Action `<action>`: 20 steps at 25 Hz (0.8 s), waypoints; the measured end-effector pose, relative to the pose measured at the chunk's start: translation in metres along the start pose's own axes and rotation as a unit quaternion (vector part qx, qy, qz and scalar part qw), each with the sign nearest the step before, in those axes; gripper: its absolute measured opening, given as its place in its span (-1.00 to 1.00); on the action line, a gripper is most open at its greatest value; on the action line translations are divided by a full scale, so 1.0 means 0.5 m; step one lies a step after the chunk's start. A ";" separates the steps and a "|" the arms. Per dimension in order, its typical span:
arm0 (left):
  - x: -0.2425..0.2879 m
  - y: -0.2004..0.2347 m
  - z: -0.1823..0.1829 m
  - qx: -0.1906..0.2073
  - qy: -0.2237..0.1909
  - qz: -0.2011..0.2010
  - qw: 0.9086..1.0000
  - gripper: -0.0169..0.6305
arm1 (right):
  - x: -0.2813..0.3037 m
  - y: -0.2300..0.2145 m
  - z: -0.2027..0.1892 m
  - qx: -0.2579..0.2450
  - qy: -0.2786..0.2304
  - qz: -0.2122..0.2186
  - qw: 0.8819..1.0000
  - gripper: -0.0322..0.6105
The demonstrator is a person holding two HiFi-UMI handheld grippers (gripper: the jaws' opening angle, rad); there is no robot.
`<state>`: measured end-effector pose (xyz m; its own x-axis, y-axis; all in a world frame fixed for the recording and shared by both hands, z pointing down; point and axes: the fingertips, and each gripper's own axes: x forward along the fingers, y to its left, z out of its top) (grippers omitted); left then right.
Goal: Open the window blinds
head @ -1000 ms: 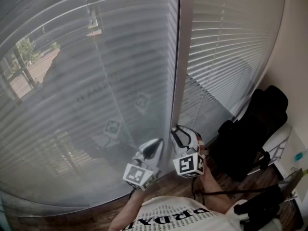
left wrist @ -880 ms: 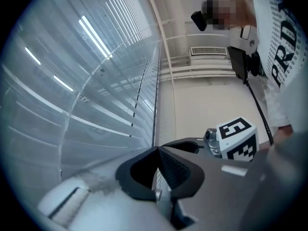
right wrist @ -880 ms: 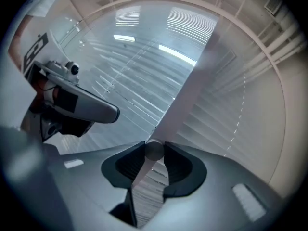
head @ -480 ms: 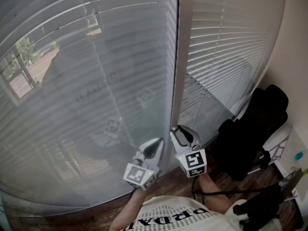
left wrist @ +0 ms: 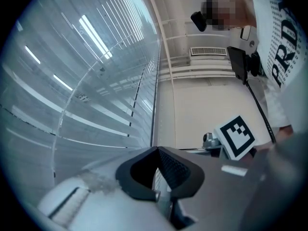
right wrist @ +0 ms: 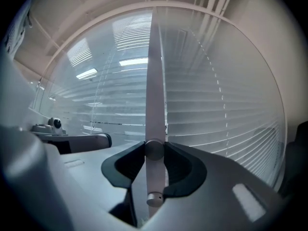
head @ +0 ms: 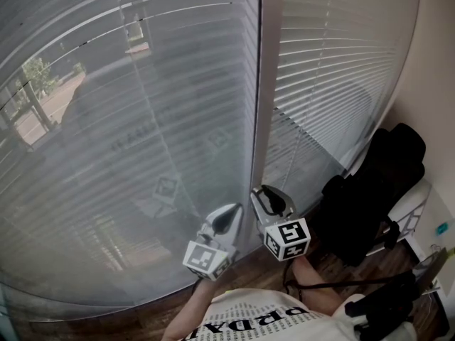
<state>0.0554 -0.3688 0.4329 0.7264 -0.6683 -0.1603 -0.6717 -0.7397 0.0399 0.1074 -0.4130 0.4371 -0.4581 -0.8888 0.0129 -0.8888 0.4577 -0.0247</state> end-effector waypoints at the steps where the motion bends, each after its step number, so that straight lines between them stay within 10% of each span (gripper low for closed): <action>1: 0.002 -0.001 0.003 -0.003 -0.004 -0.001 1.000 -0.97 | 0.000 -0.001 0.000 0.004 0.000 0.000 1.000 -0.49; 10: 0.003 -0.001 0.015 -0.006 -0.003 0.005 1.000 -0.97 | 0.001 0.000 0.002 -0.019 0.002 -0.006 1.000 -0.48; 14: 0.001 -0.002 0.020 0.002 -0.013 0.001 1.000 -0.97 | -0.004 0.013 0.011 -0.135 0.019 -0.010 0.991 -0.47; 20: 0.012 -0.010 0.051 0.028 -0.036 0.015 0.999 -0.97 | 0.000 0.029 0.015 -0.325 0.052 -0.008 0.944 -0.40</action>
<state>0.0594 -0.3669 0.4066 0.6953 -0.6806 -0.2310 -0.7010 -0.7131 -0.0090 0.0947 -0.4066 0.4294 -0.4138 -0.9041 0.1066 -0.7028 0.3917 0.5938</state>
